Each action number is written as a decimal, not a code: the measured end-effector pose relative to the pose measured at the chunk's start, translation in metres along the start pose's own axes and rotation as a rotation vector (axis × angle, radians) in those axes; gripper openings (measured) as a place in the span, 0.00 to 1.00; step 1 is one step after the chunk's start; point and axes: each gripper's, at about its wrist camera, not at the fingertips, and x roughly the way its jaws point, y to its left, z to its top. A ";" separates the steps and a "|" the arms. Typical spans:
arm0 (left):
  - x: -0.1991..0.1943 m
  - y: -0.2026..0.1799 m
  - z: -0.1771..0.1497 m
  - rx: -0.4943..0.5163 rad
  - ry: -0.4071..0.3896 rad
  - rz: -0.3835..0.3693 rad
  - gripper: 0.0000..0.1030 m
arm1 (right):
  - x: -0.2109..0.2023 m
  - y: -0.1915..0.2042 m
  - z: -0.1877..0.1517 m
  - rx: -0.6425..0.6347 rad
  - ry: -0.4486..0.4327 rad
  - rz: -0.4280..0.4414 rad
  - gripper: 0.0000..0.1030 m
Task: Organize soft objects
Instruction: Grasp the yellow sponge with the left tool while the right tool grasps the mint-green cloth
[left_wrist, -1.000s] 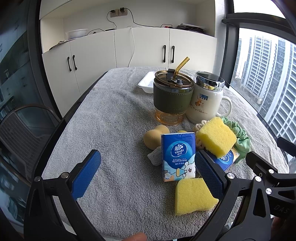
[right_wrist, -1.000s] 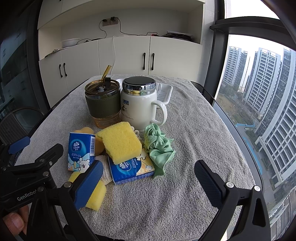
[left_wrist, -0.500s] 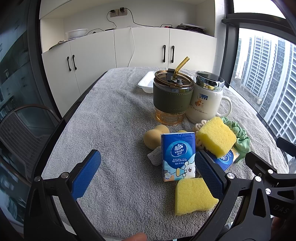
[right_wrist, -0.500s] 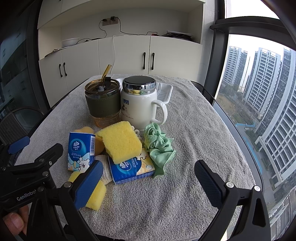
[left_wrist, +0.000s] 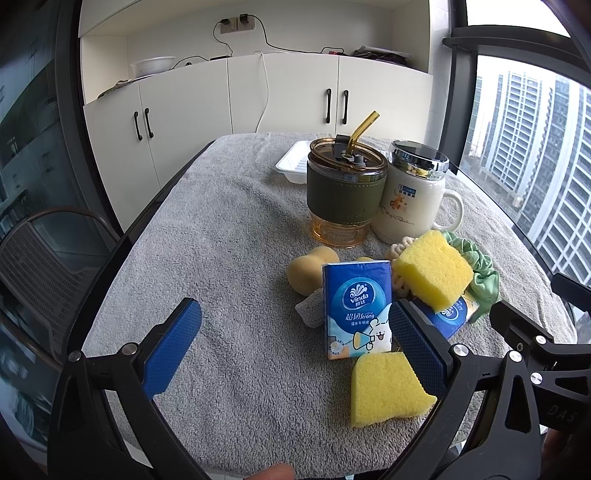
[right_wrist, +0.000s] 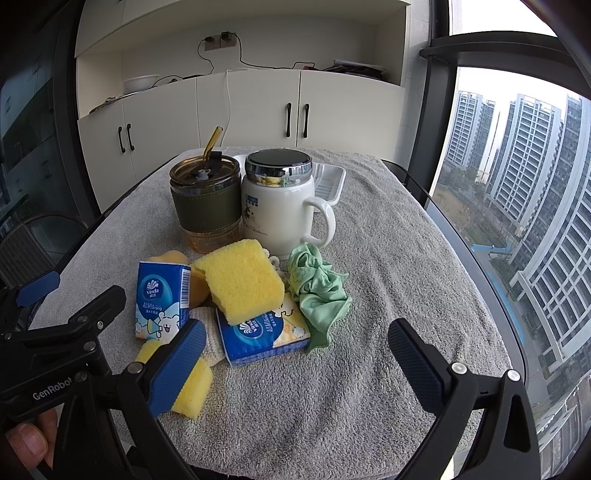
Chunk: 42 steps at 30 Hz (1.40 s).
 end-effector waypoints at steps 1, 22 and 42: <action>0.000 0.001 0.000 0.000 0.000 -0.004 1.00 | -0.001 0.000 -0.001 -0.001 -0.001 0.003 0.98; 0.018 -0.033 -0.047 0.239 0.178 -0.299 0.99 | 0.055 -0.041 0.002 -0.028 0.130 0.249 0.94; 0.057 -0.051 -0.033 0.187 0.256 -0.274 0.71 | 0.068 -0.047 -0.002 -0.012 0.110 0.322 0.94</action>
